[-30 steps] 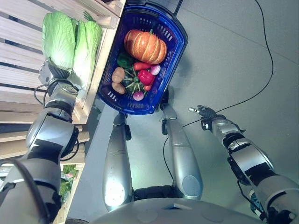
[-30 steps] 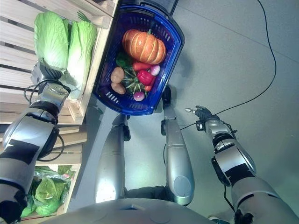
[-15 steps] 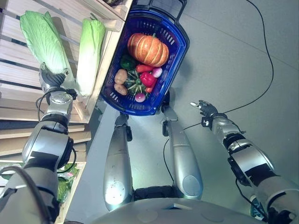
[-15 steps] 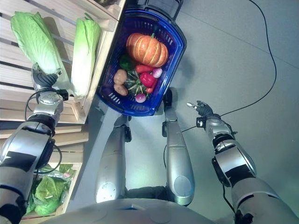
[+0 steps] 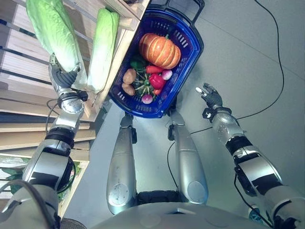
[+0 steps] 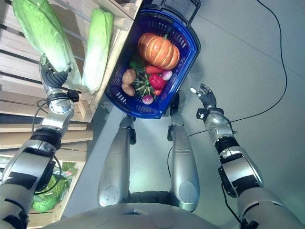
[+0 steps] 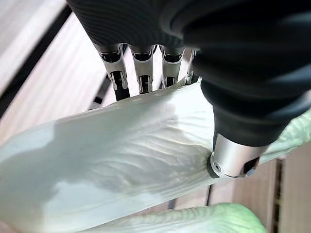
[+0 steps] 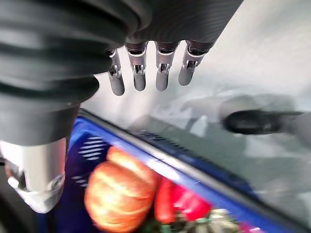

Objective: Pick up fruits and vegetables into the basket

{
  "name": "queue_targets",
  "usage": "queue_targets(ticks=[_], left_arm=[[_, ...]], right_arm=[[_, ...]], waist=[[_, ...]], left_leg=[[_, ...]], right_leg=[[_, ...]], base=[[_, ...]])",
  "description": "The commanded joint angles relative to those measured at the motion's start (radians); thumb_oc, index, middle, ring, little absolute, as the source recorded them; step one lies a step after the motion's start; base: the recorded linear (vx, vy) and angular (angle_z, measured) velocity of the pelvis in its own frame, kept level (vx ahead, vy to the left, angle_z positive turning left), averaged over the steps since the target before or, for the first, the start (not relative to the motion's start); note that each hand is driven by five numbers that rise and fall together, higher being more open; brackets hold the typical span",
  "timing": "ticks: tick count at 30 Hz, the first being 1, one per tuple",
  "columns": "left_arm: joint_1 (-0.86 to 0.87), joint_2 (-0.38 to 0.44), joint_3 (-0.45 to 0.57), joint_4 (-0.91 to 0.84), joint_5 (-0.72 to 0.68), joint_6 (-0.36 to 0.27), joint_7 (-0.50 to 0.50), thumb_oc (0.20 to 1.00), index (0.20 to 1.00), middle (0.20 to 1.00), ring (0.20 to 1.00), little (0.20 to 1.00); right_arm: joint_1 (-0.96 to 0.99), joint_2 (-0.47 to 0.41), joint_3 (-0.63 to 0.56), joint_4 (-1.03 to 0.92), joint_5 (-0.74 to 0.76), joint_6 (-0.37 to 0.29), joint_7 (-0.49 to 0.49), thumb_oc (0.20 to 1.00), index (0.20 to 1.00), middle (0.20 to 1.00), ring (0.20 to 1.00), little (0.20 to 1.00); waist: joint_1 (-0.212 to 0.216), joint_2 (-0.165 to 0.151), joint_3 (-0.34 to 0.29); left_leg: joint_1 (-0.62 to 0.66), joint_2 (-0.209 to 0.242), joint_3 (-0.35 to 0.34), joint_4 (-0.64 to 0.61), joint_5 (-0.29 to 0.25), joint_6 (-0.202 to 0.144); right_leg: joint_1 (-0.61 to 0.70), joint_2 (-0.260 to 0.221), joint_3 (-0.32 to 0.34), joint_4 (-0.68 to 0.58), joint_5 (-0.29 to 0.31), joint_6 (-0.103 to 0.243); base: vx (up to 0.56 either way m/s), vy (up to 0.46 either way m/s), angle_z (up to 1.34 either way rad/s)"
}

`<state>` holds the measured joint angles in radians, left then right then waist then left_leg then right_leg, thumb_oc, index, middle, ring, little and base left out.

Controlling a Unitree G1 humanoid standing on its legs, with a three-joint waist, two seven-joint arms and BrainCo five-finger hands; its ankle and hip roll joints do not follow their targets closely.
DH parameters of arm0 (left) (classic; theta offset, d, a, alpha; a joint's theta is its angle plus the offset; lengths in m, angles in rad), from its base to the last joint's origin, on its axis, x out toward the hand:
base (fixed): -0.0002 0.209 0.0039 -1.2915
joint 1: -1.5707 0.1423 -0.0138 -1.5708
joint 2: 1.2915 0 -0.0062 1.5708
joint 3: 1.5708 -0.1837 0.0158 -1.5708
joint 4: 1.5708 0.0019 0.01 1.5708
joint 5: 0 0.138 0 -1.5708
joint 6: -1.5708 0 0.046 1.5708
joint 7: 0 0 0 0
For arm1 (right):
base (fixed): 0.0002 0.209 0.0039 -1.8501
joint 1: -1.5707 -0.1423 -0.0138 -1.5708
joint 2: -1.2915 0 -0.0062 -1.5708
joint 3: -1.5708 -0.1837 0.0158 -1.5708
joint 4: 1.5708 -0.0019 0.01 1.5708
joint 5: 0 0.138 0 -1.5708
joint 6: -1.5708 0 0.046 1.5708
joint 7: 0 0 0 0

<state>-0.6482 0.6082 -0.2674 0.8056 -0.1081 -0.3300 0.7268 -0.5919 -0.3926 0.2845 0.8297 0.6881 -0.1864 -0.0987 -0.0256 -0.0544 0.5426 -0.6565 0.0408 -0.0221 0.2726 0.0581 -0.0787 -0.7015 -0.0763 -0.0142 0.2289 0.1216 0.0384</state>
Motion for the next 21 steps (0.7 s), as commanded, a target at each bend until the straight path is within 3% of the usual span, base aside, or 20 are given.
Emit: queue_targets(ticks=[1,5,10,15,21], left_arm=[[0.001,-0.038,0.037,-0.103,0.124,-0.061,0.109,0.2,0.2,0.2,0.2,0.2],[0.002,-0.014,0.041,-0.17,0.228,-0.056,0.17,0.2,0.2,0.2,0.2,0.2],[-0.007,0.015,0.029,-0.224,0.29,-0.066,0.164,0.2,0.2,0.2,0.2,0.2],[-0.016,0.04,-0.008,-0.303,0.386,-0.08,0.133,0.2,0.2,0.2,0.2,0.2],[-0.028,0.062,-0.069,-0.374,0.42,-0.086,0.017,0.2,0.2,0.2,0.2,0.2]], right_arm=[[0.069,-0.058,-0.024,-0.107,0.026,-0.071,-0.045,1.0,1.0,1.0,1.0,1.0],[0.092,-0.055,-0.025,-0.242,0.0,-0.107,-0.093,1.0,1.0,1.0,1.0,1.0],[0.112,-0.054,-0.035,-0.338,-0.023,-0.139,-0.087,1.0,1.0,1.0,1.0,1.0],[0.128,-0.049,-0.04,-0.452,-0.065,-0.165,-0.084,1.0,1.0,1.0,1.0,1.0],[0.128,-0.053,-0.036,-0.557,-0.08,-0.159,-0.059,1.0,1.0,1.0,1.0,1.0]], waist=[[-0.011,0.04,-0.023],[-0.017,0.043,-0.023],[-0.026,0.047,-0.023],[-0.035,0.056,-0.023],[-0.043,0.062,-0.023]], left_leg=[[-0.002,-0.055,0.001,-0.019,-0.021,0.014],[0.0,-0.055,0.003,-0.026,-0.013,0.012],[0.008,-0.052,0.01,-0.037,-0.01,0.011],[0.015,-0.051,0.017,-0.047,-0.006,0.011],[0.025,-0.047,0.026,-0.061,-0.001,0.012]], right_leg=[[0.045,0.049,-0.045,0.087,-0.138,0.009],[0.046,0.049,-0.043,0.082,-0.131,0.01],[0.05,0.047,-0.042,0.075,-0.129,0.013],[0.055,0.042,-0.041,0.064,-0.124,0.018],[0.062,0.041,-0.039,0.056,-0.12,0.023]], base=[[0.0,0.0,0.0],[0.0,0.0,0.0],[0.0,0.006,-0.01],[0.0,0.012,-0.01],[0.0,0.017,-0.03]])
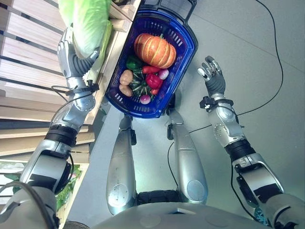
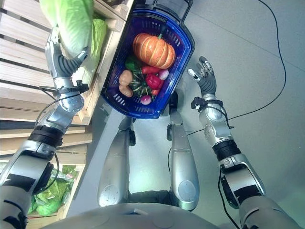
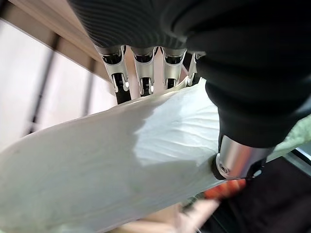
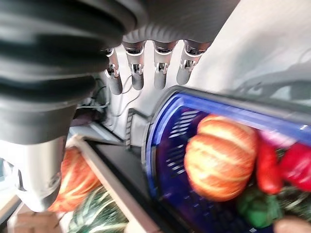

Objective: Pick up fruits and vegetables into the basket

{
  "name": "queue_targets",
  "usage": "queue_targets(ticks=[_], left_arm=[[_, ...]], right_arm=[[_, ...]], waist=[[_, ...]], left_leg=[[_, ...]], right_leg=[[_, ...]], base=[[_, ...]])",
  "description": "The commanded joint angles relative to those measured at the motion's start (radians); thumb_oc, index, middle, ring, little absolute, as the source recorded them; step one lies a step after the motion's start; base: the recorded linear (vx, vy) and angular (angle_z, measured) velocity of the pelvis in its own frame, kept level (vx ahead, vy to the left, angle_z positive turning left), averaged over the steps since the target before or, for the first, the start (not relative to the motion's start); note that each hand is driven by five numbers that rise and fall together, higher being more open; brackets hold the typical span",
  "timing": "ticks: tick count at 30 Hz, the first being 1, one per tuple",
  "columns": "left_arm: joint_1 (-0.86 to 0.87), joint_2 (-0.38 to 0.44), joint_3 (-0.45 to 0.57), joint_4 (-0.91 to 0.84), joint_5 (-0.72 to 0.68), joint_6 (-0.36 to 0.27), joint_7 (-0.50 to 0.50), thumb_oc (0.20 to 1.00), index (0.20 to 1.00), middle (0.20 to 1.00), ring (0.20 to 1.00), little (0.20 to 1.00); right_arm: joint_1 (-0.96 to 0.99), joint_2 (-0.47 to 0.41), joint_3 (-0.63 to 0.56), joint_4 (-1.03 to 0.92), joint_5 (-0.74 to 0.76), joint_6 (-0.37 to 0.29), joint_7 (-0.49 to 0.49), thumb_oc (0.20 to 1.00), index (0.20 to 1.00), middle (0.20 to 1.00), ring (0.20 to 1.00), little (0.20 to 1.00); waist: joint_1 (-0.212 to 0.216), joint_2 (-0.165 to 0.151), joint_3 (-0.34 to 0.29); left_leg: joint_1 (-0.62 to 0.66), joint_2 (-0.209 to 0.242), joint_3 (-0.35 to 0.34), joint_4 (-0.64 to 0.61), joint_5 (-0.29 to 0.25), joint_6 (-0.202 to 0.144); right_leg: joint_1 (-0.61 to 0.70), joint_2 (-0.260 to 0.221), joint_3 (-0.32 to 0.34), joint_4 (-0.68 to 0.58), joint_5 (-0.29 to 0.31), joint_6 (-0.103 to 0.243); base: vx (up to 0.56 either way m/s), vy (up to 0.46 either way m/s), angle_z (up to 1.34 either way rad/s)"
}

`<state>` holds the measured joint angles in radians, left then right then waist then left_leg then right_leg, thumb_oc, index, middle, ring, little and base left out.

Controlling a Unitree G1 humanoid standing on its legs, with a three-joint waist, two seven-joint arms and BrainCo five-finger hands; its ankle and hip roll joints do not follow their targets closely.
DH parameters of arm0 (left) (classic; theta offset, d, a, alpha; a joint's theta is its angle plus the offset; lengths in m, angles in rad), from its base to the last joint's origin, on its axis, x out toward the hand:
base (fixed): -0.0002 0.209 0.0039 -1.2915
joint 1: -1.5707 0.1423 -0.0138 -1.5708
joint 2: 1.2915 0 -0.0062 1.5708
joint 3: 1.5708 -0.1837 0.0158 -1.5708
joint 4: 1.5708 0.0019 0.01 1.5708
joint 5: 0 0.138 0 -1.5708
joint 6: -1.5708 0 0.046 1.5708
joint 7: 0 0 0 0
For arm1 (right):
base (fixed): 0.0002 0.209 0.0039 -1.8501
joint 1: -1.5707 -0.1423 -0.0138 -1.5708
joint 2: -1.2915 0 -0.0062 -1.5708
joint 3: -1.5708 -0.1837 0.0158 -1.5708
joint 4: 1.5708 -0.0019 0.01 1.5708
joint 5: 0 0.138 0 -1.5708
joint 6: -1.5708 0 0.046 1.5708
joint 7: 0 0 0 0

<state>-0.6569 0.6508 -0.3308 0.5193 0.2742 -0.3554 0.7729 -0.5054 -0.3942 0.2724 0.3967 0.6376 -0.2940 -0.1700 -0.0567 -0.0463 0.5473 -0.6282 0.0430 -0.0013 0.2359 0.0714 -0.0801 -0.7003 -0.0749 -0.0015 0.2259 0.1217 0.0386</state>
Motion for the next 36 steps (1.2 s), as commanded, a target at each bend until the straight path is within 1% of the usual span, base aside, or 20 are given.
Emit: queue_targets(ticks=[1,9,13,14,17,19,26,32,36], left_arm=[[-0.025,0.024,-0.017,-0.094,0.036,-0.062,-0.043,0.2,0.2,0.2,0.2,0.2],[-0.055,0.046,-0.067,-0.165,0.028,-0.076,-0.14,0.2,0.2,0.2,0.2,0.2],[-0.065,0.046,-0.088,-0.203,0.017,-0.084,-0.206,0.2,0.2,0.2,0.2,0.2],[-0.069,0.043,-0.098,-0.222,0.011,-0.081,-0.238,0.2,0.2,0.2,0.2,0.2],[-0.075,0.034,-0.116,-0.25,-0.011,-0.079,-0.277,0.2,0.2,0.2,0.2,0.2],[-0.076,0.023,-0.124,-0.258,-0.031,-0.082,-0.296,0.2,0.2,0.2,0.2,0.2],[-0.102,0.001,-0.158,-0.28,-0.062,-0.059,-0.356,0.2,0.2,0.2,0.2,0.2],[-0.124,-0.02,-0.189,-0.293,-0.061,-0.061,-0.389,0.2,0.2,0.2,0.2,0.2],[-0.138,-0.031,-0.212,-0.305,-0.077,-0.048,-0.4,0.2,0.2,0.2,0.2,0.2]], right_arm=[[0.039,-0.053,-0.019,-0.138,-0.03,-0.051,0.018,1.0,1.0,1.0,1.0,1.0],[0.031,-0.059,0.006,-0.245,-0.028,-0.053,0.07,1.0,1.0,1.0,1.0,1.0],[0.024,-0.063,0.025,-0.289,-0.026,-0.054,0.085,1.0,1.0,1.0,1.0,1.0],[0.017,-0.061,0.032,-0.306,-0.03,-0.047,0.085,1.0,1.0,1.0,1.0,1.0],[0.006,-0.059,0.047,-0.336,-0.029,-0.029,0.089,1.0,1.0,1.0,1.0,1.0],[-0.003,-0.057,0.058,-0.346,-0.023,-0.017,0.093,1.0,1.0,1.0,1.0,1.0],[-0.032,-0.053,0.1,-0.367,0.005,0.015,0.113,1.0,1.0,1.0,1.0,1.0],[-0.049,-0.044,0.125,-0.376,0.034,0.031,0.127,1.0,1.0,1.0,1.0,1.0],[-0.062,-0.043,0.147,-0.384,0.065,0.047,0.136,1.0,1.0,1.0,1.0,1.0]], waist=[[-0.013,0.055,-0.027],[-0.022,0.056,-0.027],[-0.024,0.055,-0.027],[-0.023,0.055,-0.027],[-0.022,0.055,-0.027],[-0.021,0.055,-0.027],[-0.019,0.047,-0.027],[-0.018,0.041,-0.027],[-0.019,0.034,-0.027]], left_leg=[[-0.003,-0.049,0.007,-0.027,-0.013,0.014],[0.006,-0.044,0.017,-0.037,-0.009,0.014],[0.006,-0.043,0.021,-0.04,-0.008,0.016],[0.004,-0.044,0.021,-0.04,-0.007,0.016],[0.004,-0.043,0.022,-0.042,-0.007,0.016],[0.005,-0.043,0.023,-0.044,-0.006,0.017],[0.006,-0.04,0.026,-0.047,-0.006,0.017],[0.003,-0.039,0.028,-0.048,-0.006,0.018],[0.003,-0.038,0.027,-0.05,-0.006,0.018]], right_leg=[[0.061,0.041,-0.051,0.057,-0.12,0.023],[0.067,0.04,-0.044,0.049,-0.115,0.03],[0.067,0.04,-0.044,0.044,-0.113,0.031],[0.066,0.04,-0.043,0.044,-0.112,0.032],[0.066,0.04,-0.042,0.043,-0.111,0.033],[0.066,0.04,-0.043,0.042,-0.11,0.034],[0.065,0.042,-0.041,0.04,-0.106,0.038],[0.062,0.044,-0.042,0.039,-0.104,0.038],[0.061,0.047,-0.041,0.038,-0.102,0.04]], base=[[0.0,0.0,0.0],[0.0,0.005,-0.02],[0.0,0.0,0.0],[0.0,0.0,0.0],[0.0,0.0,0.0],[0.0,0.0,0.0],[0.0,0.0,0.0],[0.0,0.0,0.0],[0.0,0.0,0.0]])
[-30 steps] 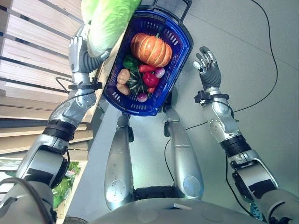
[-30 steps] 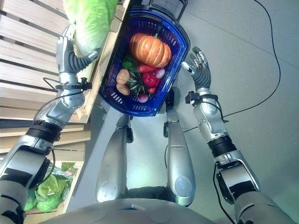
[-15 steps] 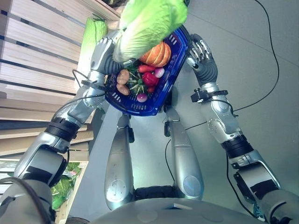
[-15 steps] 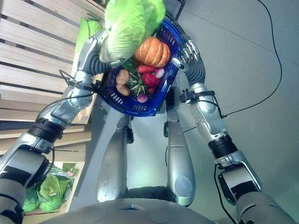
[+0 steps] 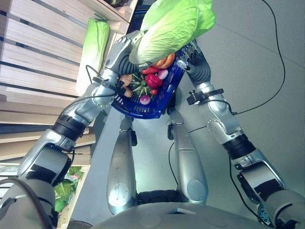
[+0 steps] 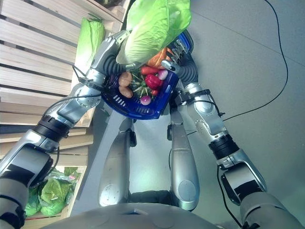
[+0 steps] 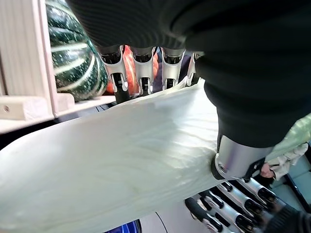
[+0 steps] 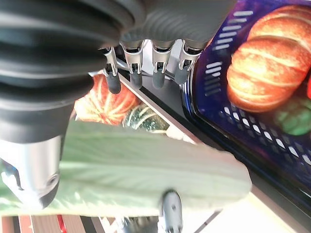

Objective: Pick up fruits and vegetables into the basket

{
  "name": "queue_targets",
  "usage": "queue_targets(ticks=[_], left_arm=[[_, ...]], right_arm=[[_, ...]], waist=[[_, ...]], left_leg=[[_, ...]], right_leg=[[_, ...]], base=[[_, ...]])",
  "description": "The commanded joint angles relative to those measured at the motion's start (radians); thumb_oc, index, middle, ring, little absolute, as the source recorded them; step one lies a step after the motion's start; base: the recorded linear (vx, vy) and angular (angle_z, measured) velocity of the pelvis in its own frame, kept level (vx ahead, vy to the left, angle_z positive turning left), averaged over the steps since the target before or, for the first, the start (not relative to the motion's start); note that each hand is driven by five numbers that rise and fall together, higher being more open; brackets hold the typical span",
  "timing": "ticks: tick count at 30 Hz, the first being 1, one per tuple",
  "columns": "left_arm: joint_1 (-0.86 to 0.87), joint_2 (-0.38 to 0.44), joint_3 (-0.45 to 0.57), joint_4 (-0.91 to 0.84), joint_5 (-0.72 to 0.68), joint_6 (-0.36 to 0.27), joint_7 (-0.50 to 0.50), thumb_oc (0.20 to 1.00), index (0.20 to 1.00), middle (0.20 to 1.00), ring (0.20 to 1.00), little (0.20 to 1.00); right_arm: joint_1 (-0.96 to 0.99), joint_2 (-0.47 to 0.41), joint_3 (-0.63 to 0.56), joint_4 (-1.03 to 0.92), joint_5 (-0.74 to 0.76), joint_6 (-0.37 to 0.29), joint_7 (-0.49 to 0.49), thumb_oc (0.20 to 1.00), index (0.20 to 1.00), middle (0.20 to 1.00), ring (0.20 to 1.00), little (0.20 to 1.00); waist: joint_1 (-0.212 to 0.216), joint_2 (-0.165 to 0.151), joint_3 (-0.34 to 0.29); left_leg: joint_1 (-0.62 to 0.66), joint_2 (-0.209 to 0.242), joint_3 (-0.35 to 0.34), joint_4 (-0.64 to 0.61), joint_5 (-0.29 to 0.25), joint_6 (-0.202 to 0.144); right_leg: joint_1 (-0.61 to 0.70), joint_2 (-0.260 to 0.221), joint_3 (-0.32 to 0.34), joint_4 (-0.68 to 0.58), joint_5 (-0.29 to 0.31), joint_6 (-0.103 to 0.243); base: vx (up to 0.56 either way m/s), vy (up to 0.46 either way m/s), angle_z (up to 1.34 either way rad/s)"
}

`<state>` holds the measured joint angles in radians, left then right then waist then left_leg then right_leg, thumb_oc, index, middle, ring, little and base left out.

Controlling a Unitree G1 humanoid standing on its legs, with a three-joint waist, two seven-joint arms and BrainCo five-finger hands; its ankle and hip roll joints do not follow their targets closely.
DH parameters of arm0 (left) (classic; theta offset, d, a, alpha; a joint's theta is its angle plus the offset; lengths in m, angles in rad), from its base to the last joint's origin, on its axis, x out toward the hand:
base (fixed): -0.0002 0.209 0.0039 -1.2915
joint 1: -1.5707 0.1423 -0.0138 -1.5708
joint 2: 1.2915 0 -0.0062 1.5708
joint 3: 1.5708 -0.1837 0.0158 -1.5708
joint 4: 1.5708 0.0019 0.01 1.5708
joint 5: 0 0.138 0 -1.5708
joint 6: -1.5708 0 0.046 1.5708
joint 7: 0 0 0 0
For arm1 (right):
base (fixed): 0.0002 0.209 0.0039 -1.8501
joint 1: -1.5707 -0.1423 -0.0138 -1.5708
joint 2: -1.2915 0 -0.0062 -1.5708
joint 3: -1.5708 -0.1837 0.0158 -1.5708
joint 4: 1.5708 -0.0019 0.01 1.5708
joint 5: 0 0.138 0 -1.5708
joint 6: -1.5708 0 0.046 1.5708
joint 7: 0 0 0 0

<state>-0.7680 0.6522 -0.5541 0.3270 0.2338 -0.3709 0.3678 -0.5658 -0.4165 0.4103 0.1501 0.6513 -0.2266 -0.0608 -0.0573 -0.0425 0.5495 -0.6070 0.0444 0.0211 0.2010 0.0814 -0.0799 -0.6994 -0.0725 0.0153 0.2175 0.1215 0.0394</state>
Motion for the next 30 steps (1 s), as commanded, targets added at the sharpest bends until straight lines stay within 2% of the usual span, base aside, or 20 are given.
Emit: queue_targets(ticks=[1,13,25,30], left_arm=[[-0.028,-0.033,0.01,-0.112,-0.038,-0.034,0.004,0.2,0.2,0.2,0.2,0.2],[-0.039,-0.052,-0.049,-0.106,-0.068,0.011,-0.099,0.2,0.2,0.2,0.2,0.2],[-0.043,-0.03,-0.109,-0.034,-0.012,0.056,-0.13,0.2,0.2,0.2,0.2,0.2],[-0.041,-0.016,-0.118,-0.009,-0.005,0.056,-0.141,0.2,0.2,0.2,0.2,0.2]], right_arm=[[-0.002,-0.021,0.012,-0.138,0.053,-0.02,0.028,1.0,1.0,1.0,1.0,1.0],[-0.018,-0.018,0.039,-0.164,0.107,-0.025,0.071,1.0,1.0,1.0,1.0,1.0],[-0.017,-0.025,0.039,-0.185,0.212,-0.056,0.13,1.0,1.0,1.0,1.0,1.0],[-0.015,-0.033,0.03,-0.188,0.263,-0.068,0.156,1.0,1.0,1.0,1.0,1.0]], waist=[[-0.018,0.03,-0.03],[-0.015,0.018,-0.03],[-0.017,0.011,-0.03],[-0.017,0.009,-0.03]], left_leg=[[-0.018,-0.04,0.005,-0.015,-0.016,0.018],[-0.017,-0.038,0.006,-0.018,-0.017,0.017],[-0.012,-0.035,0.009,-0.021,-0.019,0.017],[-0.01,-0.034,0.009,-0.021,-0.019,0.016]], right_leg=[[0.06,0.045,-0.058,0.046,-0.102,0.039],[0.06,0.046,-0.062,0.043,-0.096,0.044],[0.059,0.047,-0.065,0.043,-0.092,0.05],[0.061,0.045,-0.067,0.041,-0.091,0.052]], base=[[0.0,0.0,0.0],[0.0,0.0,0.0],[0.0,0.0,0.0],[0.0,0.0,0.0]])
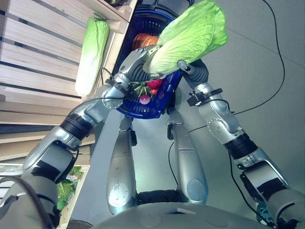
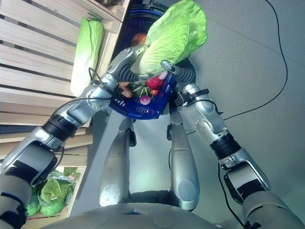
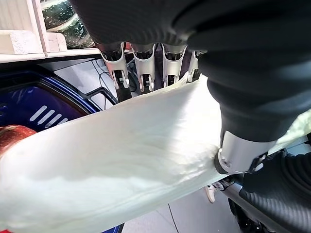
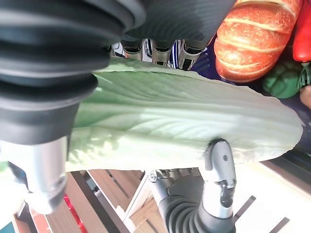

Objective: Pick up fruits and vegetables into the basket

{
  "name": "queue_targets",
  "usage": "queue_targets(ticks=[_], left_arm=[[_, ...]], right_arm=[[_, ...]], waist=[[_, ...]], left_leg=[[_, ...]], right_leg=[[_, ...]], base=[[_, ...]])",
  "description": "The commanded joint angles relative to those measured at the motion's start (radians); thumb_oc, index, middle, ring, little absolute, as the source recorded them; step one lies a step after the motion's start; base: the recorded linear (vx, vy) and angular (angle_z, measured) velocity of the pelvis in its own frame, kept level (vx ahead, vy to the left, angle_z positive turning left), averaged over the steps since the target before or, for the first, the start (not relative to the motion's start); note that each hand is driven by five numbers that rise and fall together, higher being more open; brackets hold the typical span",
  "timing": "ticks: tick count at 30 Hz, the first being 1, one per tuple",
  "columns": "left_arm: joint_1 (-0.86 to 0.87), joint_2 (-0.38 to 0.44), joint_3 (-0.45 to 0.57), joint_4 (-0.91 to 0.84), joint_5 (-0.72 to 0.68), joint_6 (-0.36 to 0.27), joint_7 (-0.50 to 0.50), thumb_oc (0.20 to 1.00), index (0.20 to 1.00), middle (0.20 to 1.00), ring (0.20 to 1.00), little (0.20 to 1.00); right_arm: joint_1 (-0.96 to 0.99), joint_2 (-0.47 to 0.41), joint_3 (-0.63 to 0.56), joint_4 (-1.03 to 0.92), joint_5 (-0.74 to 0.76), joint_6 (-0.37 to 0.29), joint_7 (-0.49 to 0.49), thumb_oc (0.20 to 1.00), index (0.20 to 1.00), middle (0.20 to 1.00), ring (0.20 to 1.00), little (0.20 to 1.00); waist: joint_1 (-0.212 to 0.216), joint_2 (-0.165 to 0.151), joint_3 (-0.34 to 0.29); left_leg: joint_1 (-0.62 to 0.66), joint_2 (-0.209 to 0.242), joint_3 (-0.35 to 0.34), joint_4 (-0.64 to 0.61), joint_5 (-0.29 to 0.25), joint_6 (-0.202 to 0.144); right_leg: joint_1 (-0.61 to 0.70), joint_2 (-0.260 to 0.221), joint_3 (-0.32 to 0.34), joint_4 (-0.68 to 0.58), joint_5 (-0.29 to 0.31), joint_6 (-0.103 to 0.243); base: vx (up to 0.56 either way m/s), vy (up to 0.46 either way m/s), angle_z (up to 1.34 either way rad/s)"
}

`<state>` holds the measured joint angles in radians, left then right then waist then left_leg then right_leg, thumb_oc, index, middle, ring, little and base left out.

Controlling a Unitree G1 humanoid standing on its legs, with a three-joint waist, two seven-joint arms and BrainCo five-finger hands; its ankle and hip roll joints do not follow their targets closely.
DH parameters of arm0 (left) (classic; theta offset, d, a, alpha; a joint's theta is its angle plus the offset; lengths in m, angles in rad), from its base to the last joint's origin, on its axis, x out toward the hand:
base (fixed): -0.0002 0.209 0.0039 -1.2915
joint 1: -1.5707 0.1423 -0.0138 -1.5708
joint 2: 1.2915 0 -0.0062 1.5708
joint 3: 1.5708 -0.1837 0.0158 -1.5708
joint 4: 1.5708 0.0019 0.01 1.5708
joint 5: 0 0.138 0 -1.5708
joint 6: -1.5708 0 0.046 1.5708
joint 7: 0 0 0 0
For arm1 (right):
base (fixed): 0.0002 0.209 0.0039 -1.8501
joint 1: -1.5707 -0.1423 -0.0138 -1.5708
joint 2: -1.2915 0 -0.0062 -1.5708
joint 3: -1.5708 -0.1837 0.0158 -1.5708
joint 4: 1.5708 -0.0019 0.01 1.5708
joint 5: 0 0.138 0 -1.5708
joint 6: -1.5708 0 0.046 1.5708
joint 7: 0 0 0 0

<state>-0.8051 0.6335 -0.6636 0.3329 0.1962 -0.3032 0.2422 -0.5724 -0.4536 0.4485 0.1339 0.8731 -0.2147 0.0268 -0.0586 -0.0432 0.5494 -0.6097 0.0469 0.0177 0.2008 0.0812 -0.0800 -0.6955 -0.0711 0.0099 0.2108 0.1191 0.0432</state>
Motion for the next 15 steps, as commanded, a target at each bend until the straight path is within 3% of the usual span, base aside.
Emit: queue_targets(ticks=[1,10,11,12,13,14,15], left_arm=[[-0.003,0.005,-0.012,-0.011,0.033,-0.01,-0.017,0.2,0.2,0.2,0.2,0.2],[0.0,0.012,-0.03,0.013,0.03,0.012,-0.043,0.2,0.2,0.2,0.2,0.2],[0.0,0.011,-0.03,0.013,0.032,0.015,-0.047,0.2,0.2,0.2,0.2,0.2],[-0.001,0.014,-0.034,0.016,0.029,0.011,-0.049,0.2,0.2,0.2,0.2,0.2],[0.0,0.012,-0.036,0.019,0.03,0.011,-0.051,0.2,0.2,0.2,0.2,0.2],[0.001,0.011,-0.039,0.019,0.032,0.013,-0.052,0.2,0.2,0.2,0.2,0.2],[0.0,0.01,-0.042,0.021,0.031,0.013,-0.055,0.2,0.2,0.2,0.2,0.2]], right_arm=[[-0.007,0.004,-0.009,-0.17,0.049,-0.084,0.076,1.0,1.0,1.0,1.0,1.0],[0.0,0.005,-0.015,-0.181,0.068,-0.1,0.103,1.0,1.0,1.0,1.0,1.0],[0.0,0.006,-0.015,-0.187,0.059,-0.098,0.098,0.903,0.903,0.903,0.903,0.903],[-0.003,0.002,-0.011,-0.188,0.048,-0.099,0.096,0.736,0.736,0.736,0.736,0.736],[-0.004,0.0,-0.008,-0.188,0.043,-0.1,0.099,0.354,0.354,0.354,0.354,0.354],[-0.005,-0.001,-0.005,-0.189,0.045,-0.103,0.102,0.2,0.2,0.2,0.2,0.2],[-0.005,-0.003,-0.002,-0.189,0.05,-0.108,0.107,0.2,0.2,0.2,0.2,0.2]], waist=[[-0.015,0.01,-0.029],[-0.017,0.008,-0.029],[-0.017,0.008,-0.029],[-0.016,0.008,-0.029],[-0.016,0.008,-0.029],[-0.017,0.008,-0.029],[-0.017,0.007,-0.029]], left_leg=[[-0.009,-0.036,0.013,-0.02,-0.019,0.016],[-0.009,-0.036,0.012,-0.022,-0.02,0.016],[-0.011,-0.036,0.012,-0.022,-0.019,0.016],[-0.014,-0.036,0.011,-0.021,-0.019,0.016],[-0.015,-0.037,0.011,-0.02,-0.019,0.016],[-0.016,-0.036,0.011,-0.019,-0.019,0.015],[-0.014,-0.036,0.011,-0.019,-0.02,0.015]], right_leg=[[0.056,0.043,-0.062,0.048,-0.088,0.049],[0.055,0.042,-0.064,0.045,-0.085,0.051],[0.054,0.042,-0.064,0.044,-0.085,0.051],[0.052,0.042,-0.064,0.044,-0.085,0.051],[0.051,0.041,-0.065,0.044,-0.084,0.051],[0.05,0.041,-0.065,0.044,-0.084,0.052],[0.052,0.041,-0.065,0.044,-0.085,0.052]], base=[[0.0,0.0,0.0],[0.0,0.0,0.0],[0.0,0.0,0.0],[0.0,0.0,0.0],[0.0,0.0,0.0],[0.0,0.0,0.0],[0.0,0.0,0.0]])
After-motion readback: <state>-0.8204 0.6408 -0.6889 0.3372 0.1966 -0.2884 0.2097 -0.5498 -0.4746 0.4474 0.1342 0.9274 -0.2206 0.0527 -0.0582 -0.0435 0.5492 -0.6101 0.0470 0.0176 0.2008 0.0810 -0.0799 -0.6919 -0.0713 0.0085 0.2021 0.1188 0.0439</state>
